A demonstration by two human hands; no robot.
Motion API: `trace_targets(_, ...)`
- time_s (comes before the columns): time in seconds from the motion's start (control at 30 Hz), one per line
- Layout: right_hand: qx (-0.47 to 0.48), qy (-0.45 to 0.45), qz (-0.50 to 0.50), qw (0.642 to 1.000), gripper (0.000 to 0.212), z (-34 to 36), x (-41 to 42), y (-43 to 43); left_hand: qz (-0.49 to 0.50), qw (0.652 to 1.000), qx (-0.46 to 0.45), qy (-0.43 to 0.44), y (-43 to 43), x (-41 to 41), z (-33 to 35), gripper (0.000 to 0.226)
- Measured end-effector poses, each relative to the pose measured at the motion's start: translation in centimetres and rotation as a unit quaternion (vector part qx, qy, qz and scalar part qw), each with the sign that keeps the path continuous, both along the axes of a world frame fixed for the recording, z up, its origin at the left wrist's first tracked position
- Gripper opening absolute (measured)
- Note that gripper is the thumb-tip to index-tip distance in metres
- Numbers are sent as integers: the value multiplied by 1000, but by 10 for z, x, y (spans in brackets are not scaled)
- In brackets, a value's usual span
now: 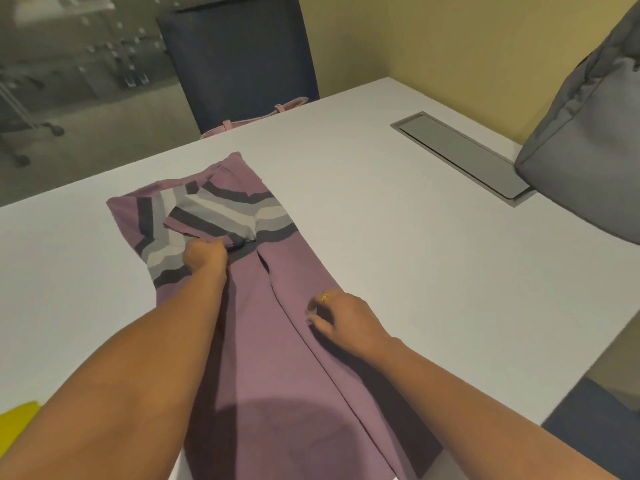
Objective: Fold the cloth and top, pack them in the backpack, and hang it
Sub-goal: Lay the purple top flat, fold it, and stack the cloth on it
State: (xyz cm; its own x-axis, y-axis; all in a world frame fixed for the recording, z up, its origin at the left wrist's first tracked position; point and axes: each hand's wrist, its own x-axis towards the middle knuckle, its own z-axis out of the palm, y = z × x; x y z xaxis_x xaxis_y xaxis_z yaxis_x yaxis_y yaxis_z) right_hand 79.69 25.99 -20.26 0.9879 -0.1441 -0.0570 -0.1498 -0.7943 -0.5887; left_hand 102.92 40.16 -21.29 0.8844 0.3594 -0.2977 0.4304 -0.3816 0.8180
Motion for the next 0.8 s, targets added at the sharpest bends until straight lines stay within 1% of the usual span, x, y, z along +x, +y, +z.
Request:
trace_targets(0.07, 6, -7, 0, 1000, 27, -2, 13, 3, 12, 1000, -6, -1, 1, 14, 3, 48)
trace_targets(0.17, 6, -17, 8, 1000, 29, -5, 33, 7, 24, 999, -43, 18, -1, 28, 7, 53)
trace_targets(0.3, 8, -21, 15, 1000, 35, -11, 55, 8, 40, 984, -164, 53, 3, 51, 10, 54)
trace_targets(0.37, 21, -15, 9, 1000, 38, -14, 61, 8, 57, 973, -208, 75, 12, 67, 4, 48)
trace_targets(0.4, 25, -9, 6, 1000, 39, -16, 62, 8, 68, 970, -217, 83, 16, 79, -6, 46)
trace_targets(0.47, 32, 2, 1, 999, 41, -19, 64, 7, 70, 971, -210, 95, 22, 85, -9, 47)
trace_targets(0.5, 36, 4, -3, 999, 41, -19, 64, 7, 67, 974, -199, 87, 22, 82, -4, 47)
trace_targets(0.63, 47, 1, -14, 999, 43, -19, 65, 6, 37, 984, -170, 27, 22, 76, 25, 32)
trace_targets(0.73, 41, 3, -19, 999, 40, -22, 66, 6, 31, 988, -151, -12, 33, 85, 44, 24)
trace_targets(0.8, 29, 5, -14, 999, 38, -24, 67, 6, 37, 989, -144, -6, 44, 91, 47, 20)
